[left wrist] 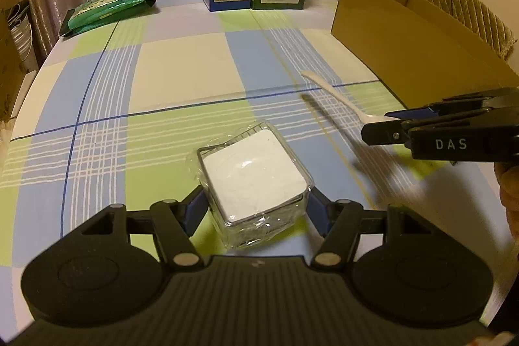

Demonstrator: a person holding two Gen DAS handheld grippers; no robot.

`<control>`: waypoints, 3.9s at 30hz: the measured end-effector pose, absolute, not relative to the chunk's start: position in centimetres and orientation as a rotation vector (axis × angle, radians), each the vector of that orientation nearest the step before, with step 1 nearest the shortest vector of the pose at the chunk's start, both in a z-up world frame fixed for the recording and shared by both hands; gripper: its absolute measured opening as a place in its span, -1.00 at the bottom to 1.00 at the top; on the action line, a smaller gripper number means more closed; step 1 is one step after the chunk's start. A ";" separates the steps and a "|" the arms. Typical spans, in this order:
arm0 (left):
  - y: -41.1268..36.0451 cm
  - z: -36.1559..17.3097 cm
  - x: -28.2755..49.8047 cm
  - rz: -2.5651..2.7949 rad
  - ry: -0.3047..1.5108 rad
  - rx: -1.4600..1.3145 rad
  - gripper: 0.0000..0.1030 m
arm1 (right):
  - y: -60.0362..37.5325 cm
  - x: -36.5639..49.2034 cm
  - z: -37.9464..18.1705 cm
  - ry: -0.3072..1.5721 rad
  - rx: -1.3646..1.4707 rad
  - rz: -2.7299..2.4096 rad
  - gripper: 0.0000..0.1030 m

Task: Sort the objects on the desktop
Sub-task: 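Lift the wrapped square and spoon and carry both toward the cardboard box, then lower the wrapped square and spoon into the cardboard box and open both tools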

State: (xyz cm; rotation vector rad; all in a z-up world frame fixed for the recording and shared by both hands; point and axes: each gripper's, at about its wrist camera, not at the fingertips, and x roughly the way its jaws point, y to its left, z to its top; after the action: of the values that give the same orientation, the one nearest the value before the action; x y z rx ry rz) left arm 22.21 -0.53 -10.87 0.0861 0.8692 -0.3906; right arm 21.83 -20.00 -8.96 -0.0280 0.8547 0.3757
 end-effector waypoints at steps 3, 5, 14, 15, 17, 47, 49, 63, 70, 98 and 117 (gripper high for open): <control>-0.9 -10.7 22.2 -0.402 0.864 0.087 0.17 | -19.7 21.8 -8.7 0.845 -0.020 0.385 -0.41; -1.2 -10.7 22.1 -0.406 0.863 0.090 0.17 | -19.6 21.8 -8.5 0.836 -0.019 0.388 -0.41; -1.9 -9.2 21.4 -0.408 0.823 0.097 0.17 | -21.1 19.7 -7.5 0.793 0.035 0.337 -0.41; -2.0 -8.9 21.1 -0.406 0.817 0.096 0.17 | -21.2 19.4 -7.2 0.784 0.034 0.333 -0.41; -2.2 -8.4 20.7 -0.398 0.808 0.089 0.17 | -21.3 18.9 -6.6 0.768 0.037 0.321 -0.41; -10.2 1.5 12.8 -0.450 0.690 0.048 0.17 | -29.8 9.7 5.5 0.559 0.104 0.204 -0.41; -11.1 1.7 12.5 -0.466 0.687 0.047 0.17 | -30.8 9.2 5.8 0.553 0.110 0.189 -0.41; -17.5 2.7 12.8 -0.581 0.680 0.056 0.17 | -37.9 8.2 6.2 0.552 0.124 0.051 -0.41; -20.4 2.9 13.4 -0.620 0.684 0.070 0.17 | -39.7 8.8 6.0 0.558 0.132 0.034 -0.41; -26.1 1.9 17.5 -0.642 0.709 0.089 0.17 | -44.2 14.0 4.5 0.592 0.107 0.041 -0.40; -28.2 1.8 21.7 -0.636 0.718 0.066 0.17 | -44.9 18.8 3.7 0.616 0.053 0.070 -0.40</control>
State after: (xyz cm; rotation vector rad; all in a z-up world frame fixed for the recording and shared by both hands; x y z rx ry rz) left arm 21.70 -28.17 1.80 0.0662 0.7178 -0.6362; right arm 18.81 -44.88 3.72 0.0527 0.6155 0.0696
